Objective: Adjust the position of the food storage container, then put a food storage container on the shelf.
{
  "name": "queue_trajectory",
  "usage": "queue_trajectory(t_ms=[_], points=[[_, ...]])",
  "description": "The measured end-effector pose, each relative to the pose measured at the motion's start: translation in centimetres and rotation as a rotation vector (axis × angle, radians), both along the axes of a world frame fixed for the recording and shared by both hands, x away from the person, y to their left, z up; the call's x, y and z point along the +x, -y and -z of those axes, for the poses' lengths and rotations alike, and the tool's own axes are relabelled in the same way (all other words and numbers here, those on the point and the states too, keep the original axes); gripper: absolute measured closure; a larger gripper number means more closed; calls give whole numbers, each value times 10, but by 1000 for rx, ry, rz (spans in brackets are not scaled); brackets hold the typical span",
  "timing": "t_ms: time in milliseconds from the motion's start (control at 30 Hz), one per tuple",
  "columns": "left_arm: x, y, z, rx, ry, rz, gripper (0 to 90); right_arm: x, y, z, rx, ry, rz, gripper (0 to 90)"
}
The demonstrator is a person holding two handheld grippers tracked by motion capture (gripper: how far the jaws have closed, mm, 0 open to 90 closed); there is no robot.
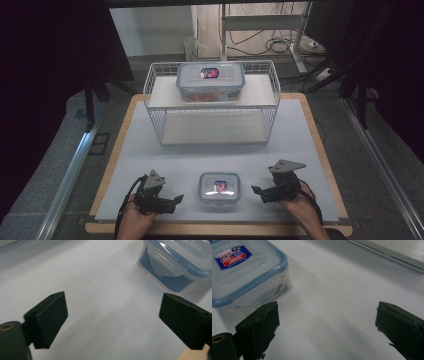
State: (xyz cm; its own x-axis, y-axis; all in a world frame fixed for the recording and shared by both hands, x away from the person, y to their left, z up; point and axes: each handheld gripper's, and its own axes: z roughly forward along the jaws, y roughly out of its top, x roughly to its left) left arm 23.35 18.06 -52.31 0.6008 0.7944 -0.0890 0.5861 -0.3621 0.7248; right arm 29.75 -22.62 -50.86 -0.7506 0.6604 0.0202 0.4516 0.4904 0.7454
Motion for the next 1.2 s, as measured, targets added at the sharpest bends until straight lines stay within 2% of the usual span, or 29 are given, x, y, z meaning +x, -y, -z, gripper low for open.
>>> queue_trajectory(t_ms=[33,200,433,667,767,867,1067,1200], points=[[1,0,2,-9,-2,2,66,0,0,0,-3,0,-1,51],[1,1,6,-3,7,6,51,2,0,4,-31,-4,8,53],[2,-1,6,-30,36,8,48,2,1,4,-22,-7,15,52],[2,1,7,16,59,6,55,2,1,5,-14,-6,8,51],[2,1,5,-1,58,0,59,2,1,4,-8,-2,2,48],[2,1,4,-9,48,-4,59,3,2,3,2,-24,-11,46],[-1,4,-2,-27,66,12,58,2,1,0,27,-35,-6,31],[-2,6,-5,-49,59,28,61,-1,0,-2,34,-32,-9,24]])
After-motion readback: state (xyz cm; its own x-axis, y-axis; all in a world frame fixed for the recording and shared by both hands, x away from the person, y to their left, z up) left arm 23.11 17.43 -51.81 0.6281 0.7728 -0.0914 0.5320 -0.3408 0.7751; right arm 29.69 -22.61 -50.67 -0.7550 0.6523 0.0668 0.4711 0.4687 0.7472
